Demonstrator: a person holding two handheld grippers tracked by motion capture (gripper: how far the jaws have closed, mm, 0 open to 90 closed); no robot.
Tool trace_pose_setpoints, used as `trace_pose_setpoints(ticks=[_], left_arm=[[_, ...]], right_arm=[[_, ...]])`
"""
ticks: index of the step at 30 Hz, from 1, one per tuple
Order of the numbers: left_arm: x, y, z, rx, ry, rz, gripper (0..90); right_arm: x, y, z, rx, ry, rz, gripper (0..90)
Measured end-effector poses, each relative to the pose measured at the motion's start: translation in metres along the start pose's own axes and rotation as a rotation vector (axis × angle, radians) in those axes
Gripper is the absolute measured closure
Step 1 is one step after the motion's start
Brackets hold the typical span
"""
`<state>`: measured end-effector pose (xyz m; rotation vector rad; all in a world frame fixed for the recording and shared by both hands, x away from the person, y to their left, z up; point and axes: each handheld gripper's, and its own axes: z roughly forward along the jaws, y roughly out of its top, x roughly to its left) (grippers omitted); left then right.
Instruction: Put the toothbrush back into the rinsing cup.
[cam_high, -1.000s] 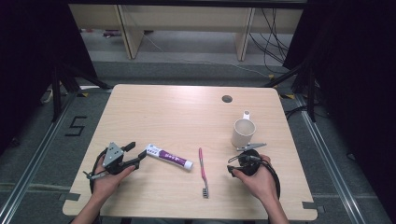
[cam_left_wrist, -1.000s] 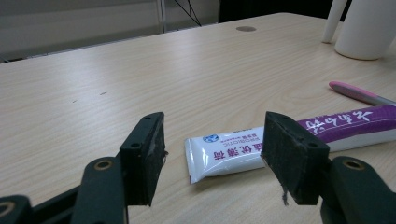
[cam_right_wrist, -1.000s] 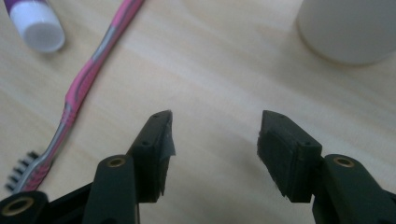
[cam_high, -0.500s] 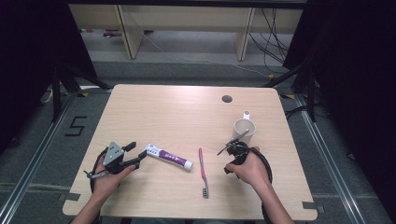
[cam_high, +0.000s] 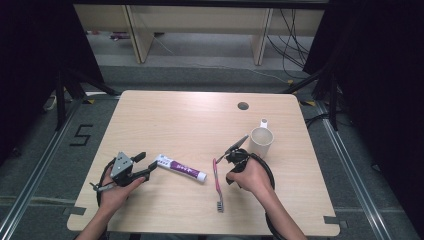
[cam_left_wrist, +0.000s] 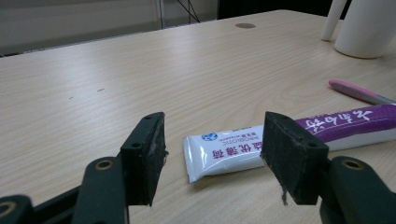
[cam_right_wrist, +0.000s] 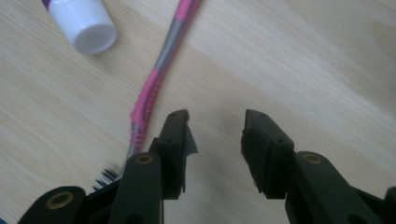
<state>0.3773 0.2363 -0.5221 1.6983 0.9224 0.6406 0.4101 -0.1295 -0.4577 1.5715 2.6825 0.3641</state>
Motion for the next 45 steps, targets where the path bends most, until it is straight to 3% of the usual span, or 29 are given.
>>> trace_pose_setpoints(ticks=[8,16,21,24,25,38,45], left_arm=[[0.000,0.000,0.000,0.001,0.002,0.005,39.8],[0.000,0.000,0.000,0.002,0.001,0.002,39.8],[0.000,0.000,0.000,0.000,0.002,0.001,39.8],[0.000,0.000,0.000,0.002,0.002,0.001,39.7],[0.001,0.000,0.000,0.002,0.001,0.003,39.8],[0.001,0.000,0.000,0.002,0.000,0.002,39.8],[0.001,0.000,0.000,0.001,0.000,0.002,39.8]], right_arm=[[0.014,0.010,0.006,0.027,0.014,0.017,62.2],[0.022,0.019,0.009,0.031,0.014,-0.007,62.2],[0.031,0.022,0.013,0.050,0.033,0.004,62.2],[0.032,0.022,0.015,0.053,0.030,0.002,62.2],[0.032,0.023,0.017,0.038,0.027,-0.020,62.1],[0.038,0.027,0.023,0.078,0.053,-0.005,62.3],[0.037,0.027,0.028,0.070,0.020,-0.035,65.0]])
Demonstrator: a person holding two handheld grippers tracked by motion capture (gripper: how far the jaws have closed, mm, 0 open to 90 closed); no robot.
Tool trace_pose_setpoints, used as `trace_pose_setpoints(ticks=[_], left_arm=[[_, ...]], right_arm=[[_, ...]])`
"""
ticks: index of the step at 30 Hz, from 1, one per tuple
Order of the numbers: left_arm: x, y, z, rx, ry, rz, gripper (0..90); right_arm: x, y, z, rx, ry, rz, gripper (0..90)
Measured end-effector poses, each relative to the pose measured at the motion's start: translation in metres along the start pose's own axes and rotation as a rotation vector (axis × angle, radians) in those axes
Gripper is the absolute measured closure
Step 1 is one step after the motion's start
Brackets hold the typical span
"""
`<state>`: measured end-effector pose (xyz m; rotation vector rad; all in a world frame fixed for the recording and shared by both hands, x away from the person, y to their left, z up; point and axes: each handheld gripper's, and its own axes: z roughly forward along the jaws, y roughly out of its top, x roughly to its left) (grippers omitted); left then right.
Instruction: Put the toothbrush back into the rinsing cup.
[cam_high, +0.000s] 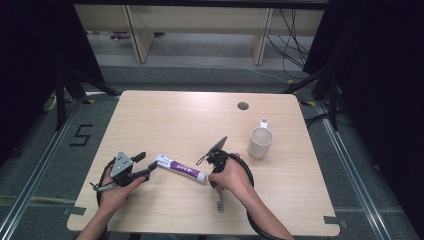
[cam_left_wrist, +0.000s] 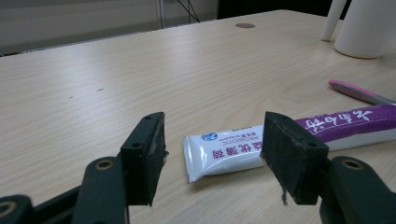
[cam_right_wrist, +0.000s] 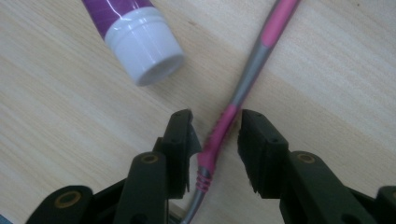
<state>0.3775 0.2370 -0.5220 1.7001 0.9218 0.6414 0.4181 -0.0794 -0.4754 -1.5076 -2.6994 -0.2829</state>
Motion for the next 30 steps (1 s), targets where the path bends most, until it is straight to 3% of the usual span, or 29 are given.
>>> trace_pose_setpoints(ticks=[1,2,4,6,8,9,11,13,14,15,18,20,21,23,25,26,27,28,30], left_arm=[[0.000,0.000,0.000,-0.001,-0.001,-0.001,39.8],[0.000,0.000,0.000,-0.001,-0.001,-0.001,39.8],[0.000,0.000,0.000,-0.002,-0.001,-0.001,39.8],[0.000,0.000,0.000,-0.002,-0.002,0.000,39.8],[0.000,0.000,0.000,-0.002,-0.003,-0.001,39.8],[0.000,0.000,0.000,-0.001,-0.002,0.000,39.8],[0.000,0.000,0.000,-0.002,-0.003,-0.001,39.8],[0.000,0.000,0.000,-0.001,-0.003,0.000,39.8],[0.000,0.000,0.000,0.000,-0.005,0.002,39.8],[0.000,0.000,0.000,0.000,-0.005,0.002,39.8],[0.000,0.000,0.000,0.000,-0.005,0.002,39.8],[0.000,0.000,0.000,0.000,-0.007,0.005,39.7],[0.000,0.000,0.000,-0.001,-0.008,0.004,39.7],[0.000,0.000,0.000,-0.001,-0.009,0.004,39.5],[0.000,0.000,0.000,0.000,-0.016,0.007,39.5],[0.000,0.000,0.000,0.001,-0.016,0.009,39.5],[0.000,0.000,0.000,0.000,-0.018,0.010,39.5],[-0.001,0.000,0.000,-0.001,-0.020,0.011,39.5],[-0.001,0.000,0.001,0.001,-0.025,0.020,39.6]], right_arm=[[-0.002,0.000,0.001,-0.002,0.000,-0.016,65.6],[0.000,0.000,0.001,0.020,0.009,0.009,66.2],[-0.002,-0.001,0.003,0.005,0.002,-0.011,67.5],[-0.001,0.000,0.002,0.018,0.001,0.005,68.8],[-0.002,-0.001,0.002,0.017,-0.002,-0.021,71.8],[0.000,0.000,0.002,0.026,-0.019,0.001,72.8],[-0.001,0.000,0.002,0.025,-0.043,-0.031,74.3],[0.001,-0.002,0.002,0.039,-0.036,-0.009,76.8],[-0.002,-0.001,0.003,0.034,-0.044,-0.061,78.7],[0.000,-0.002,0.002,0.046,-0.045,-0.043,80.4],[0.000,-0.003,0.001,0.056,-0.057,-0.064,81.3],[-0.001,-0.004,0.000,0.070,-0.054,-0.109,81.5],[-0.006,-0.004,0.000,0.060,-0.060,-0.163,81.6],[-0.005,-0.006,-0.002,0.077,-0.049,-0.151,81.6],[-0.008,-0.006,-0.006,0.089,-0.041,-0.213,81.7],[-0.008,-0.007,-0.009,0.104,-0.034,-0.212,81.7],[-0.010,-0.008,-0.011,0.100,-0.040,-0.255,81.7],[-0.015,-0.009,-0.012,0.069,-0.036,-0.334,81.7],[-0.017,-0.012,-0.017,0.067,-0.017,-0.365,81.7]])
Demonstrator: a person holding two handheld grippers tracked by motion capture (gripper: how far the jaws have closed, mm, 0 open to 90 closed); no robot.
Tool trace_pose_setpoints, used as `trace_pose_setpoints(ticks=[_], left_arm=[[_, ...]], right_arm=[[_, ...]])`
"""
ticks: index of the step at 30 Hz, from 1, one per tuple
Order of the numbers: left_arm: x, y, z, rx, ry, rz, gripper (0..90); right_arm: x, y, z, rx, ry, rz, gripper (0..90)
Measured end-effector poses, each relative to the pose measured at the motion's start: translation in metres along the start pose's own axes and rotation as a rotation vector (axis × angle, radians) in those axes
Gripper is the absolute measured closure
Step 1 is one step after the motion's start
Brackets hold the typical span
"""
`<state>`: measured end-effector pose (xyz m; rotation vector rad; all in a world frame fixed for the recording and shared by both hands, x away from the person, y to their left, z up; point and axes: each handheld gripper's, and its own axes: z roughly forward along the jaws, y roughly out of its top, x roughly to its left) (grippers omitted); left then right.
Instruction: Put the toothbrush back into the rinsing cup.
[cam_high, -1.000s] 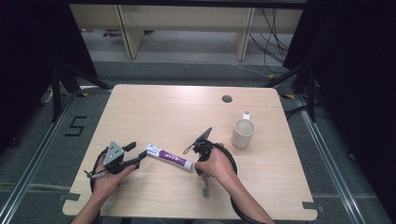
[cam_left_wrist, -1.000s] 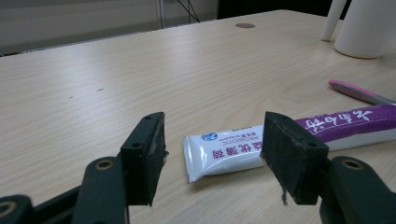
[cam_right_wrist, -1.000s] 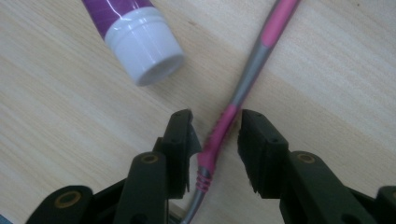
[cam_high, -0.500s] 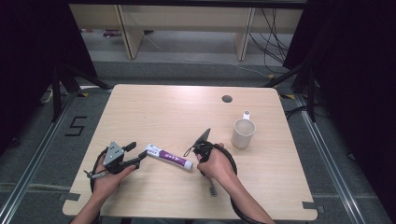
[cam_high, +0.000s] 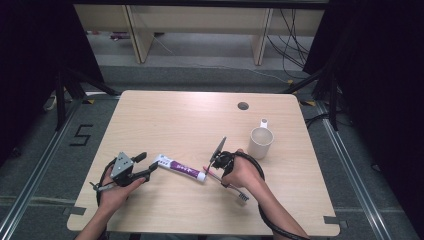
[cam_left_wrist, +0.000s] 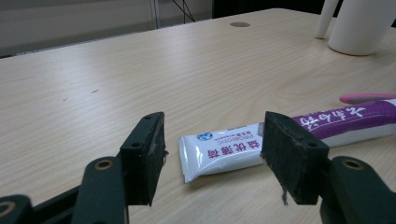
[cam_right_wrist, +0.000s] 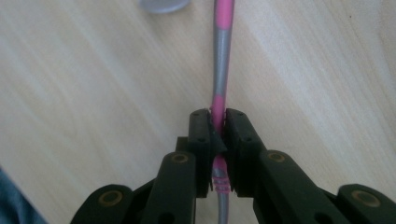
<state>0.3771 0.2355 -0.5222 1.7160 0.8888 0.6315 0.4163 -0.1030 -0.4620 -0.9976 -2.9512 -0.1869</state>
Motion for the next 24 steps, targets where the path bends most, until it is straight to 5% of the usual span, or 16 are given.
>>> trace_pose_setpoints(ticks=[2,5,11,15,17,19,21,24], left_arm=[[-0.001,0.000,0.001,-0.001,-0.013,0.013,39.9],[-0.005,0.002,0.000,0.003,-0.036,0.027,40.8],[-0.017,0.009,0.001,-0.006,-0.115,0.054,42.8],[-0.023,0.011,0.003,-0.008,-0.164,0.066,44.3],[-0.029,0.013,0.002,-0.003,-0.197,0.081,44.4],[-0.032,0.014,0.003,-0.013,-0.226,0.083,44.1],[-0.035,0.016,0.002,-0.010,-0.247,0.085,44.0],[-0.040,0.017,0.003,-0.016,-0.267,0.093,44.0]], right_arm=[[-0.003,-0.005,-0.005,-0.012,-0.003,-0.078,81.7],[-0.008,-0.014,-0.009,-0.015,0.017,-0.121,81.8],[-0.014,-0.026,-0.015,-0.074,-0.002,-0.099,81.8],[-0.014,-0.030,-0.016,-0.090,0.010,-0.147,81.8],[-0.011,-0.029,-0.017,-0.080,-0.010,-0.216,81.8],[-0.004,-0.030,-0.021,-0.099,-0.014,-0.390,81.6],[-0.001,-0.028,-0.026,-0.159,0.008,-0.458,81.8],[0.003,-0.026,-0.033,-0.135,-0.025,-0.485,81.9]])
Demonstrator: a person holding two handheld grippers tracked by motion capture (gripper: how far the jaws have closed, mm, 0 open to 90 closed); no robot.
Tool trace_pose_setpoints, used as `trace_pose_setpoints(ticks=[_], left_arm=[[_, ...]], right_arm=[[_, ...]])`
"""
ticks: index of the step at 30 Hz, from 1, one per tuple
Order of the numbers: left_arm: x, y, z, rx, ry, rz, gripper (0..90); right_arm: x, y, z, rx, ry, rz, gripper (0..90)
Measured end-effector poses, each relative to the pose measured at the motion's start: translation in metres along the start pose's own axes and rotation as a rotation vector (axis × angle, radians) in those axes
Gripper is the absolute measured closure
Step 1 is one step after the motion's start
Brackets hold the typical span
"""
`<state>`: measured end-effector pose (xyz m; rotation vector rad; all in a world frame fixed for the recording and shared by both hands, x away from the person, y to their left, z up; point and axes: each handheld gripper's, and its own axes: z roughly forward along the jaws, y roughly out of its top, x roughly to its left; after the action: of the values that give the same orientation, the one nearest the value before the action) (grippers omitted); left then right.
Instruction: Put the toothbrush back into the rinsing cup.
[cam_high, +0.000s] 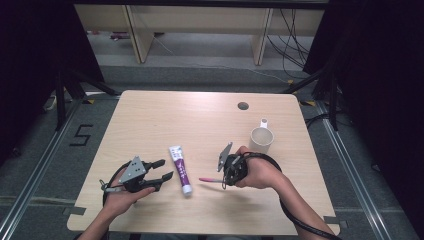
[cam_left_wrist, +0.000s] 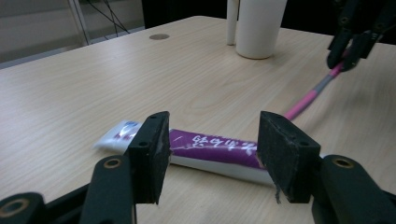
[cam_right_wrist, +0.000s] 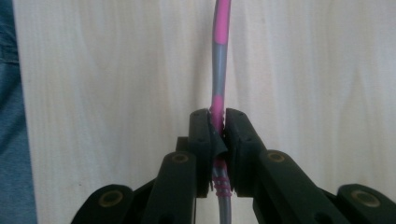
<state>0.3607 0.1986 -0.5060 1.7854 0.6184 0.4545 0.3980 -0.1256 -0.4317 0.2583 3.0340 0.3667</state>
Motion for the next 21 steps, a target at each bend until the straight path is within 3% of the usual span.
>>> trace_pose_setpoints(ticks=[1,3,7,9,10,11,17,19,20,21], left_arm=[[-0.001,0.000,0.001,0.001,-0.006,0.004,43.9],[-0.002,-0.002,0.004,0.005,-0.016,0.002,43.8],[-0.006,-0.001,0.005,0.007,-0.038,0.016,43.7],[-0.009,0.002,0.005,0.006,-0.046,0.024,43.5],[-0.010,0.003,0.005,-0.001,-0.056,0.027,43.3],[-0.010,0.003,0.005,-0.001,-0.056,0.027,43.2],[-0.025,0.016,0.010,0.019,-0.132,0.101,42.8],[-0.028,0.018,0.012,0.020,-0.146,0.102,42.8],[-0.032,0.023,0.015,0.031,-0.175,0.128,42.7],[-0.035,0.026,0.018,0.039,-0.190,0.135,42.6]], right_arm=[[-0.001,0.001,0.000,-0.001,0.002,-0.023,81.9],[-0.001,0.003,-0.001,0.005,-0.037,-0.016,82.0],[-0.002,0.002,0.003,0.043,-0.011,-0.002,81.9],[-0.006,0.001,0.006,0.038,-0.014,-0.051,81.9],[-0.003,0.001,0.006,0.050,-0.017,-0.025,81.9],[-0.004,0.001,0.006,0.033,-0.009,-0.035,81.9],[0.000,0.004,0.002,0.037,0.014,-0.051,81.9],[-0.002,0.004,0.002,0.039,0.024,-0.085,81.9],[0.001,0.005,0.001,0.037,0.028,-0.066,81.9],[-0.002,0.006,0.002,0.026,0.037,-0.110,81.9]])
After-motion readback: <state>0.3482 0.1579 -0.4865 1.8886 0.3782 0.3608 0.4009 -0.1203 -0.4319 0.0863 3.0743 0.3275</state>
